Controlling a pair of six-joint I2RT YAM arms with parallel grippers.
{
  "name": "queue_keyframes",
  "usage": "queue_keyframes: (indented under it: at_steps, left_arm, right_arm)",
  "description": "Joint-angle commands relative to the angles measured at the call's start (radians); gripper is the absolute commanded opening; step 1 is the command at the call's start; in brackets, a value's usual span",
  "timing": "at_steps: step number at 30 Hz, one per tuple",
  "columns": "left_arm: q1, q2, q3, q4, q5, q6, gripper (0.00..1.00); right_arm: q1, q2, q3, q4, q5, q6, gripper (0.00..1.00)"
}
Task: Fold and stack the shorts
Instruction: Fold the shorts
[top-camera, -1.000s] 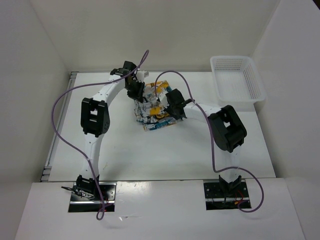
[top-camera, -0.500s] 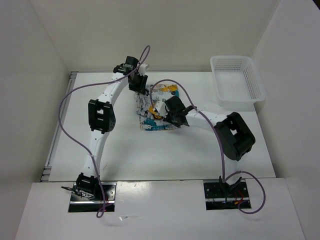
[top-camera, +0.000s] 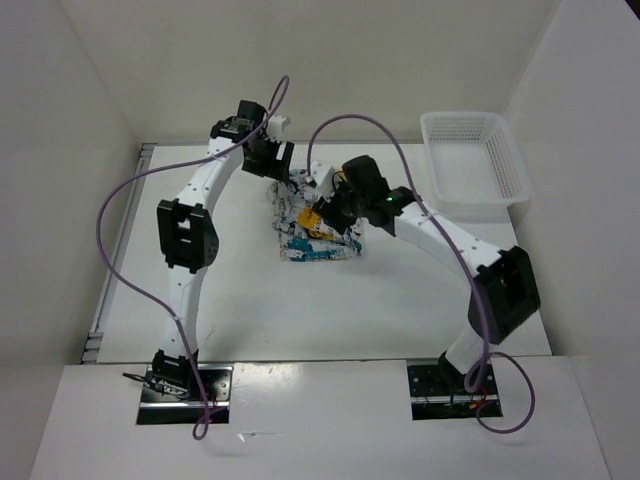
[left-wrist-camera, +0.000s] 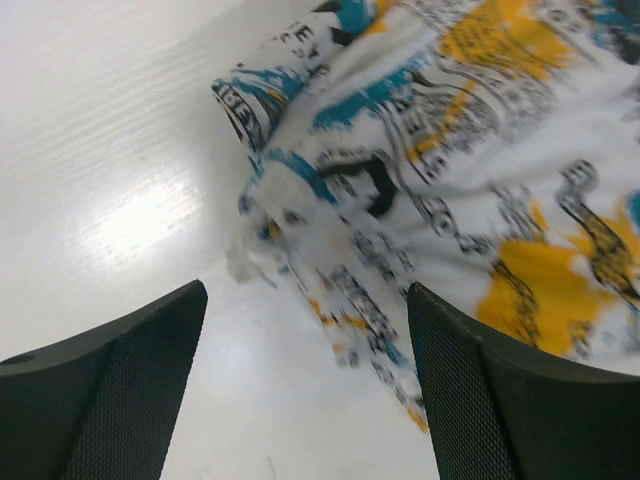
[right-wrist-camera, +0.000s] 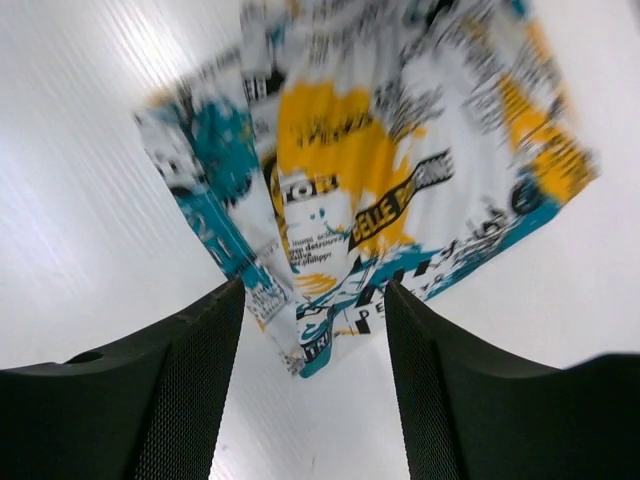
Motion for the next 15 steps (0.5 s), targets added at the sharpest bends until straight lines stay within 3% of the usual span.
queue_keyframes:
  at_steps: [1, 6, 9, 15]
  left_arm:
    - [0.000, -0.159, -0.087, 0.000, 0.063, 0.004, 0.88]
    - [0.000, -0.187, -0.323, 0.000, 0.180, 0.004, 0.82]
    - [0.000, -0.178, -0.349, 0.009, 0.237, 0.004, 0.81]
    - [0.010, -0.117, -0.307, 0.025, 0.281, 0.004, 0.81]
  right_arm:
    - [-0.021, -0.101, 0.028, 0.071, -0.133, 0.124, 0.64]
    - [-0.128, 0.047, 0.084, 0.147, -0.080, 0.294, 0.63]
    - [-0.203, 0.179, 0.178, 0.176, -0.080, 0.384, 0.59]
    - [-0.240, 0.411, 0.412, 0.194, -0.075, 0.465, 0.56]
